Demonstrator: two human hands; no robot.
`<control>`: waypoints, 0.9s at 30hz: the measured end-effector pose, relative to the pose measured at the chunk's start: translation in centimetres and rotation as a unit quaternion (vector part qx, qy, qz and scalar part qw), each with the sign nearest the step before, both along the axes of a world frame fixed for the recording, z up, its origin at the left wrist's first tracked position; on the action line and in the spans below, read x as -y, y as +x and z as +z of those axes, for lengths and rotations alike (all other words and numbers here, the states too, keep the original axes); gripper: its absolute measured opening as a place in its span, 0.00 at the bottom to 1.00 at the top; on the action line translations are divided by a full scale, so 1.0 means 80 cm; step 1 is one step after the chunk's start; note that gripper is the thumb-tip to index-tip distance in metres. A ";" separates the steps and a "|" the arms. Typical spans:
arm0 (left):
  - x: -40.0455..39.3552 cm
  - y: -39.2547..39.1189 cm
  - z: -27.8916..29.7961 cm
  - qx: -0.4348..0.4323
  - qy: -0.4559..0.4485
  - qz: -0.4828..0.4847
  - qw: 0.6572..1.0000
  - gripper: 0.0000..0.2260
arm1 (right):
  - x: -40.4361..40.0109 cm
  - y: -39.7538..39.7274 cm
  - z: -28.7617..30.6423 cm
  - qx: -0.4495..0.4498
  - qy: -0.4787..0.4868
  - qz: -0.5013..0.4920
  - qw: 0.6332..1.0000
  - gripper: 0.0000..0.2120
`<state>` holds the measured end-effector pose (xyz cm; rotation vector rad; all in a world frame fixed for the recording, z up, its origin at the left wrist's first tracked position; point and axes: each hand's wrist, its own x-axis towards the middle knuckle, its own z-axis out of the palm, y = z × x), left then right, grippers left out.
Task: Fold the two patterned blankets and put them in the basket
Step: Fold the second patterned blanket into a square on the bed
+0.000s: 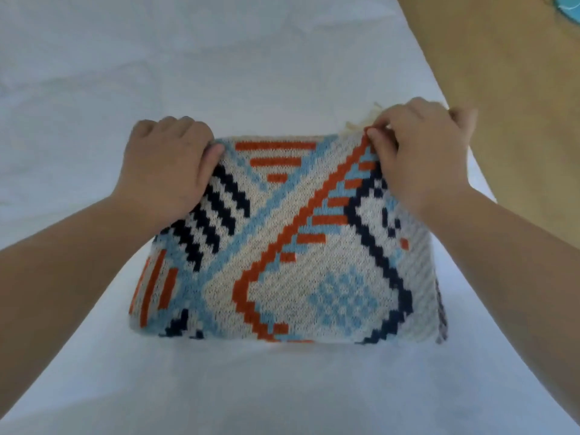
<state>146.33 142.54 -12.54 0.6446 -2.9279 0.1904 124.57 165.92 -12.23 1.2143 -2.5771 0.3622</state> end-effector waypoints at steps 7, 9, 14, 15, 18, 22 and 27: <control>-0.098 -0.027 -0.013 0.085 0.081 0.030 0.993 0.29 | 0.022 0.049 -0.024 0.085 0.006 -0.031 0.996 0.15; -0.126 -0.021 -0.034 0.091 0.104 -0.068 0.988 0.30 | 0.014 0.107 -0.032 0.101 -0.020 0.036 0.994 0.17; -0.102 -0.009 -0.084 0.138 0.153 -0.073 0.976 0.31 | 0.005 0.115 -0.093 0.164 0.152 0.082 0.971 0.34; -0.097 -0.010 -0.087 0.136 0.157 -0.061 0.976 0.31 | 0.006 0.100 -0.099 0.165 0.171 0.063 0.969 0.35; -0.086 -0.011 -0.083 0.129 0.152 -0.013 0.980 0.35 | -0.001 0.077 -0.098 0.152 0.172 0.012 0.973 0.38; -0.063 -0.001 -0.079 0.115 0.149 0.058 0.980 0.37 | -0.003 0.070 -0.094 0.166 0.171 -0.015 0.971 0.40; -0.035 0.018 -0.090 0.120 0.174 0.113 0.971 0.36 | -0.014 0.035 -0.104 0.190 0.171 -0.029 0.966 0.39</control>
